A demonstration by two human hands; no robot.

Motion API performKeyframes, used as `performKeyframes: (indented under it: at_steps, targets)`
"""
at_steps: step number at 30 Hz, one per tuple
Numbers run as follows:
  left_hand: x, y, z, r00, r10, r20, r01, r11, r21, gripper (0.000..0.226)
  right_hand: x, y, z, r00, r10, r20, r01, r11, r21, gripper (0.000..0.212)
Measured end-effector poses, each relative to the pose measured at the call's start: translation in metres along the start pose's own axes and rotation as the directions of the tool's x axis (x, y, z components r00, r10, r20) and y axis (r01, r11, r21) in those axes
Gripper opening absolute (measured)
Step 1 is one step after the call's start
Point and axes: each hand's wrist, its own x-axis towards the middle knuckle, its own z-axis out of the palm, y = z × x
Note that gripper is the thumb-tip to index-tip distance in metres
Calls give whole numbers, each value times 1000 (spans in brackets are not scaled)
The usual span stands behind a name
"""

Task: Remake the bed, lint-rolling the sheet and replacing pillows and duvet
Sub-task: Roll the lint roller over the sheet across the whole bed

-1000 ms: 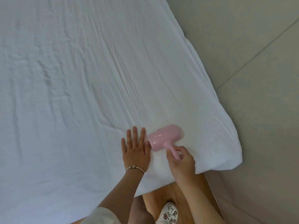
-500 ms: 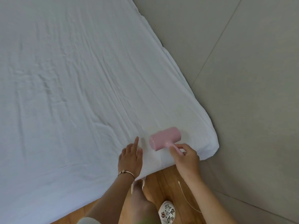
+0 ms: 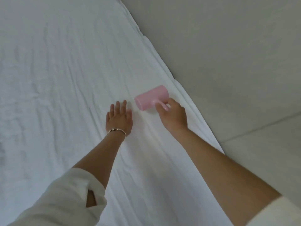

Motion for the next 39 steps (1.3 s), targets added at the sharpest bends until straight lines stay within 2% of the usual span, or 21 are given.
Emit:
performKeyframes:
  at_steps: [2,5,7,10,13,15,18,25,30,39]
  targets:
    - [43,5,4,999,-33,-8,34,998,46,54,60,-24,21,997,-79,-2,78,991,-112,35]
    - [68,11,26,990,-52,-129,73,985,158,56,135,-56,48,985,-175,-4,170,961,-217,35]
    - [68,11,37,979,-41,-199,75,983,168,56,174,-77,66,981,-192,0,188,961,-200,33]
    - [70,7,45,974,-34,-224,70,986,153,55,210,-97,90,984,-177,32,180,976,-124,25]
    - [75,4,51,970,-29,-241,64,989,135,56,221,-92,106,989,-137,57,141,989,-55,19]
    - [77,2,52,973,-30,-230,61,990,126,56,212,-80,108,993,-115,34,116,992,-44,25]
    - [78,2,48,980,-38,-197,63,990,123,56,183,-57,100,996,-83,-21,81,994,-68,32]
    - [64,4,32,997,-4,-75,18,983,181,59,82,21,50,997,52,-52,-57,993,-103,26]
    - [-32,25,54,998,64,11,-65,975,212,57,-36,98,0,994,95,-55,-102,986,-130,28]
    - [-235,71,136,965,242,98,-258,938,230,59,-237,224,-89,959,283,16,-279,954,-111,18]
